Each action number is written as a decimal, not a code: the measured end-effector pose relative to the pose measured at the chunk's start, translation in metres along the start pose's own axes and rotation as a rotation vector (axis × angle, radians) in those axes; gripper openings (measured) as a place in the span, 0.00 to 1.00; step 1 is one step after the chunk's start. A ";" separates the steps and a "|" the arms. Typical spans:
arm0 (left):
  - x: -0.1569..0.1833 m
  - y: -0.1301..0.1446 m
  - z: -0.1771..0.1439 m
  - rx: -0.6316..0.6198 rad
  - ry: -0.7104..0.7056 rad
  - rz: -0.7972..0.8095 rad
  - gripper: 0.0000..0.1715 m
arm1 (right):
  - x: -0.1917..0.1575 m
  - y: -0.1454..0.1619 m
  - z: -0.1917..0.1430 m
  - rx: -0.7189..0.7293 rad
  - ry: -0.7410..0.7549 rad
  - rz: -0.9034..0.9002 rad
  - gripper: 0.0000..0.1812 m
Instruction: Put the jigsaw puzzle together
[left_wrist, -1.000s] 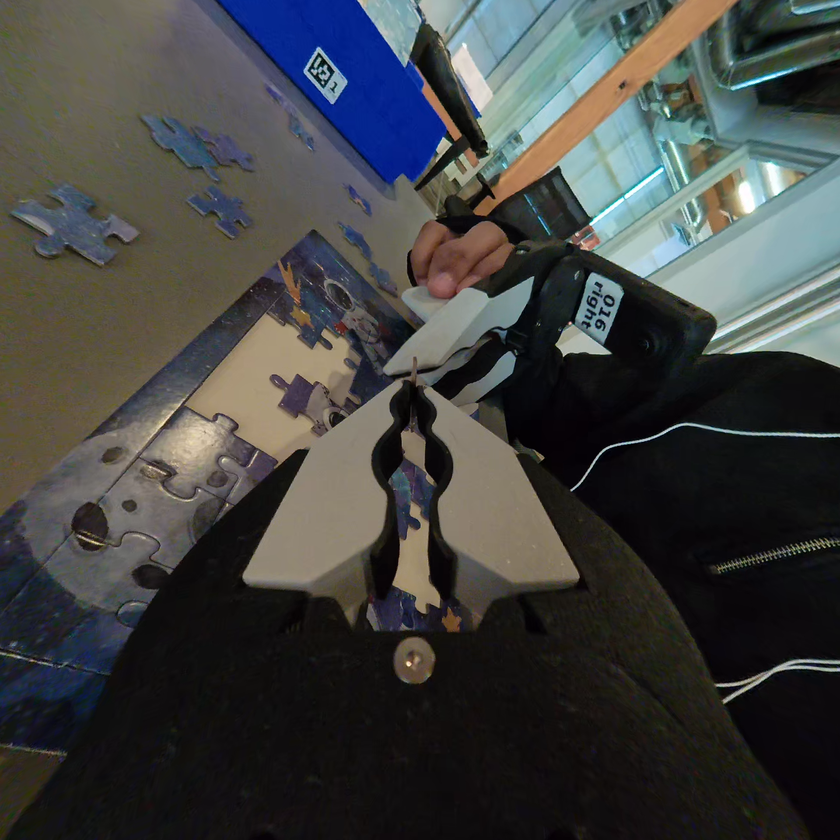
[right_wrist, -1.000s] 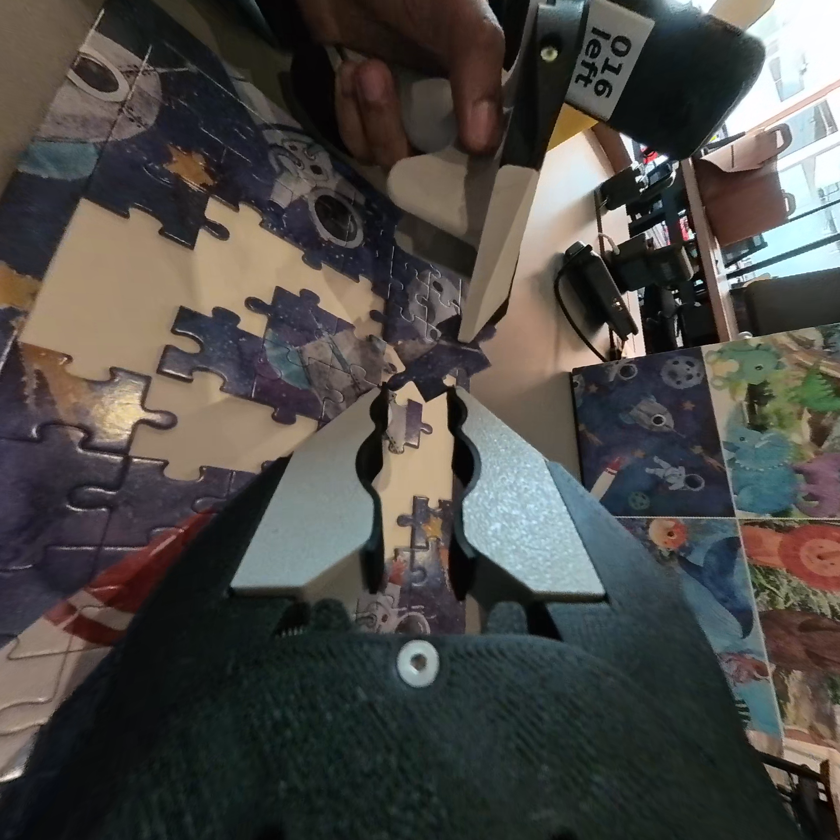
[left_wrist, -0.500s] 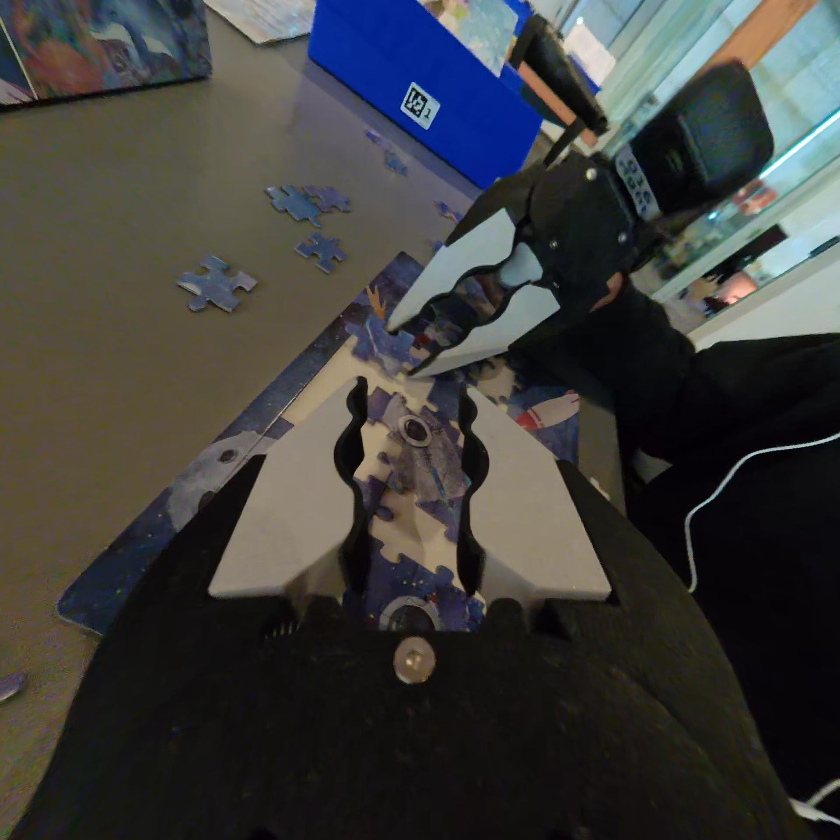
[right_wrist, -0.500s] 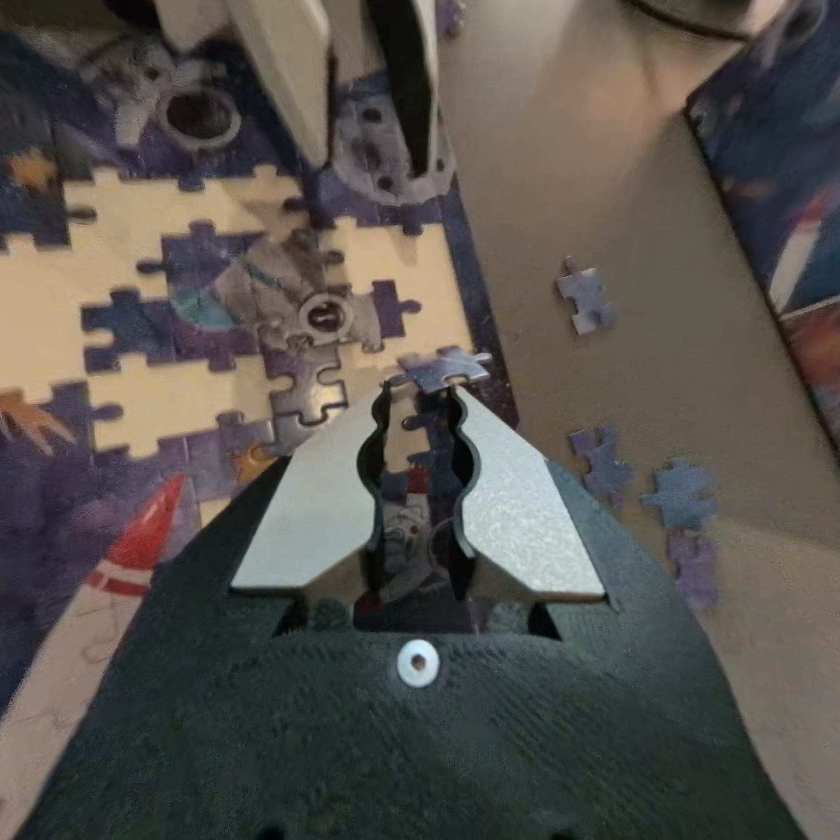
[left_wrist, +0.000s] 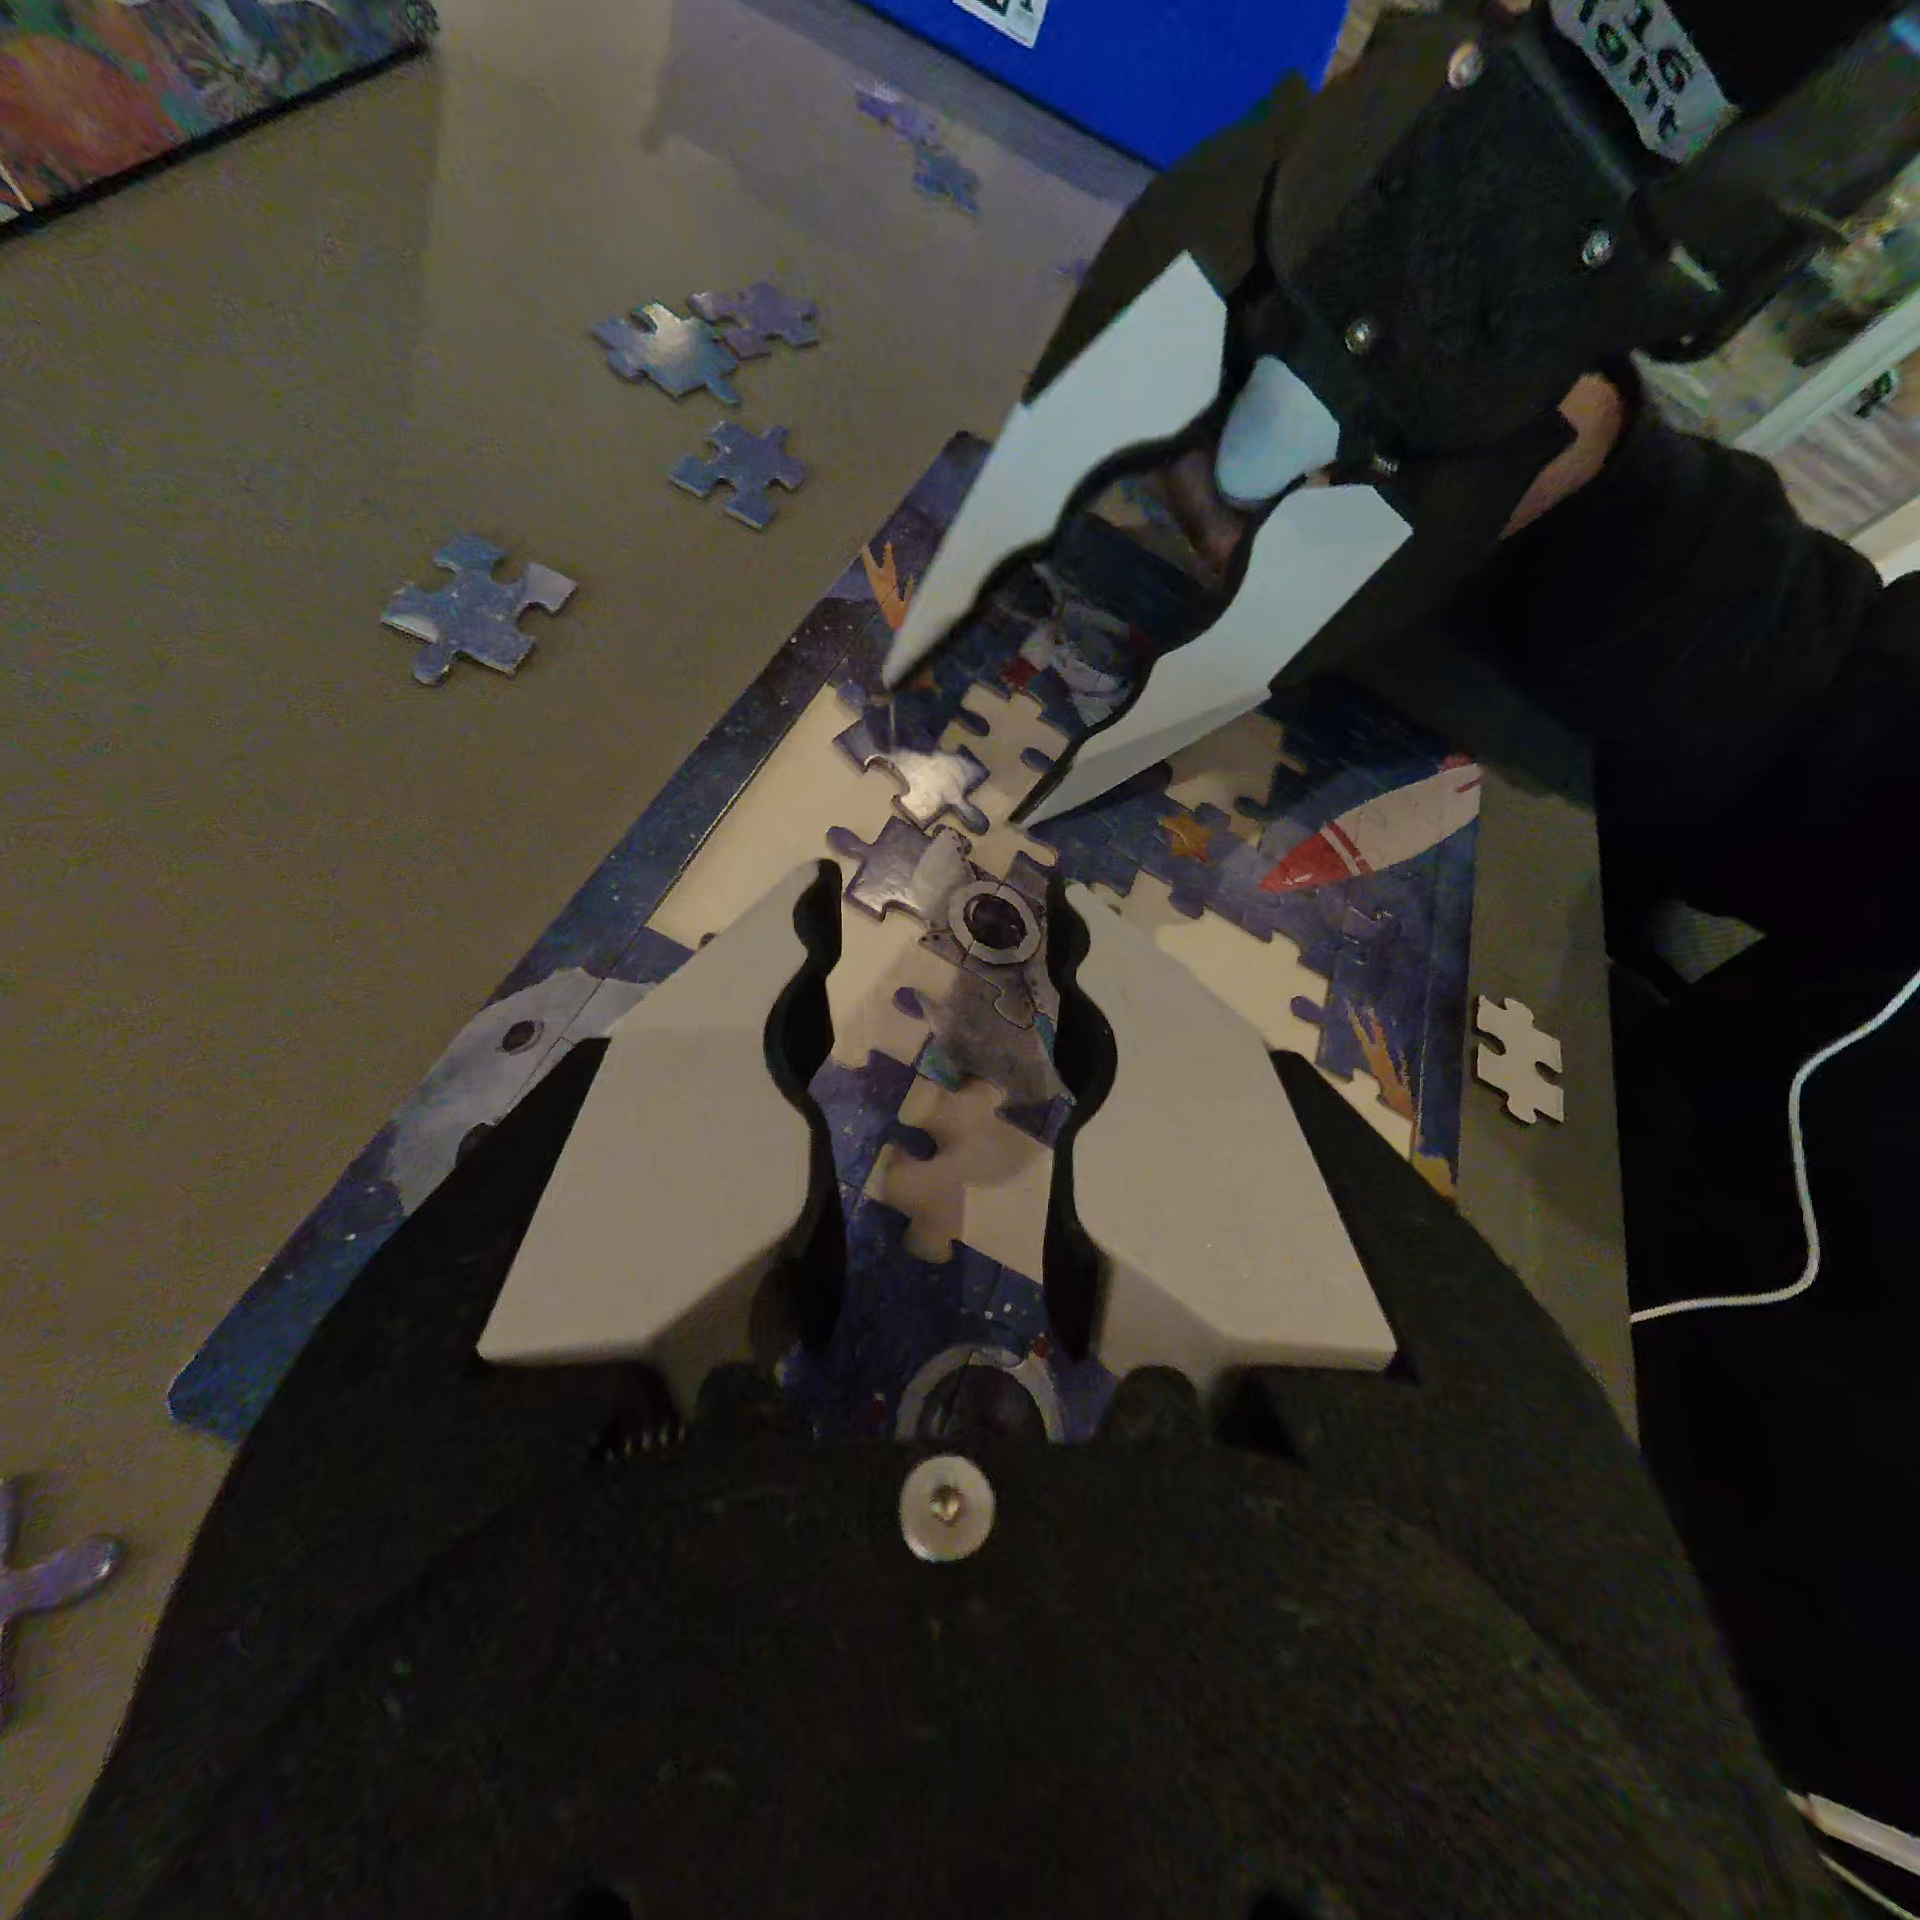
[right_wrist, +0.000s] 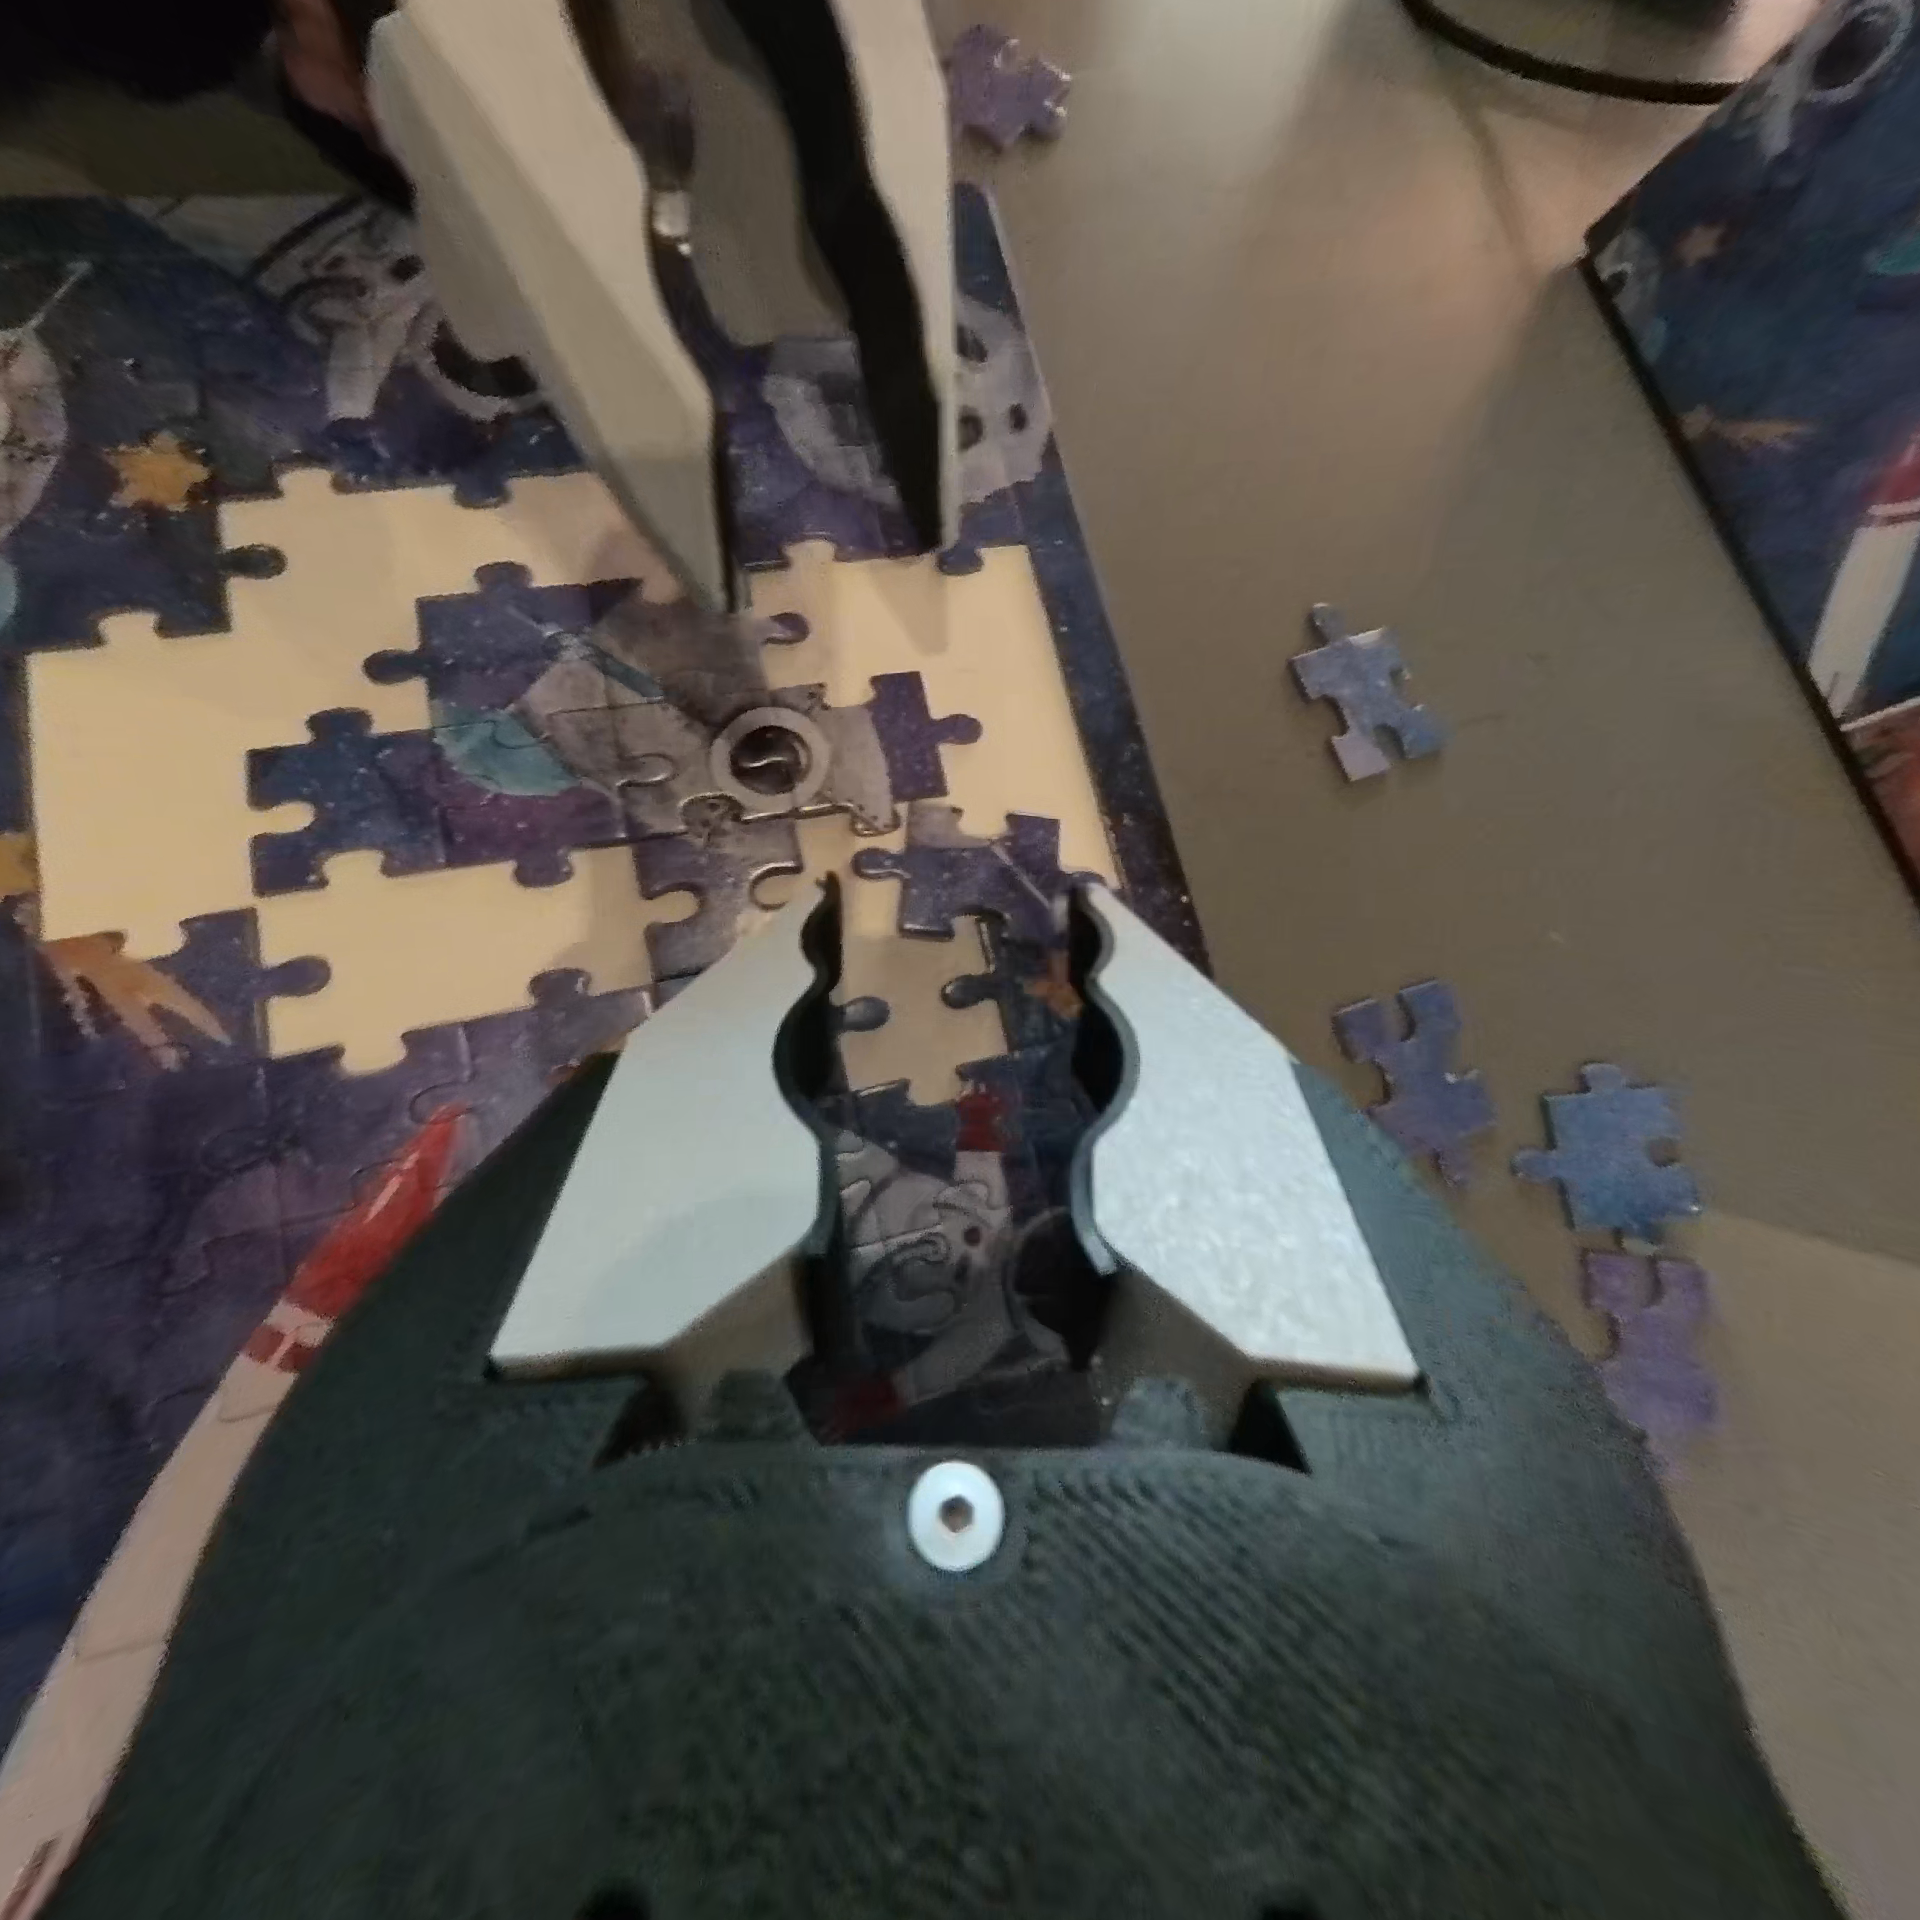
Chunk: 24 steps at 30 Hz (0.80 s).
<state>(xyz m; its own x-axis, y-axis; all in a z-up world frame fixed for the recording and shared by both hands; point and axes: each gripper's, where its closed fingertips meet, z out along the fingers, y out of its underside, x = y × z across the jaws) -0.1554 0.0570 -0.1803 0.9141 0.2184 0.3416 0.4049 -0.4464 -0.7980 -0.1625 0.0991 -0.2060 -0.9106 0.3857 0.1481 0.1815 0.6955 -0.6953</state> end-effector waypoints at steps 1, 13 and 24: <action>0.000 0.001 0.001 -0.011 -0.006 0.009 0.21 | 0.003 0.000 0.001 0.008 0.006 0.010 0.26; 0.007 0.008 0.006 -0.056 0.001 0.050 0.21 | 0.012 0.000 0.004 0.065 -0.111 0.115 0.23; 0.007 0.008 0.006 -0.052 0.019 0.022 0.21 | 0.017 0.002 0.004 0.040 -0.032 0.048 0.17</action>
<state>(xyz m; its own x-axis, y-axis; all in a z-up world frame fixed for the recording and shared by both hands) -0.1462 0.0600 -0.1868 0.9230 0.1913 0.3339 0.3844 -0.4960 -0.7786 -0.1790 0.1049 -0.2079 -0.9126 0.3985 0.0916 0.2114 0.6516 -0.7285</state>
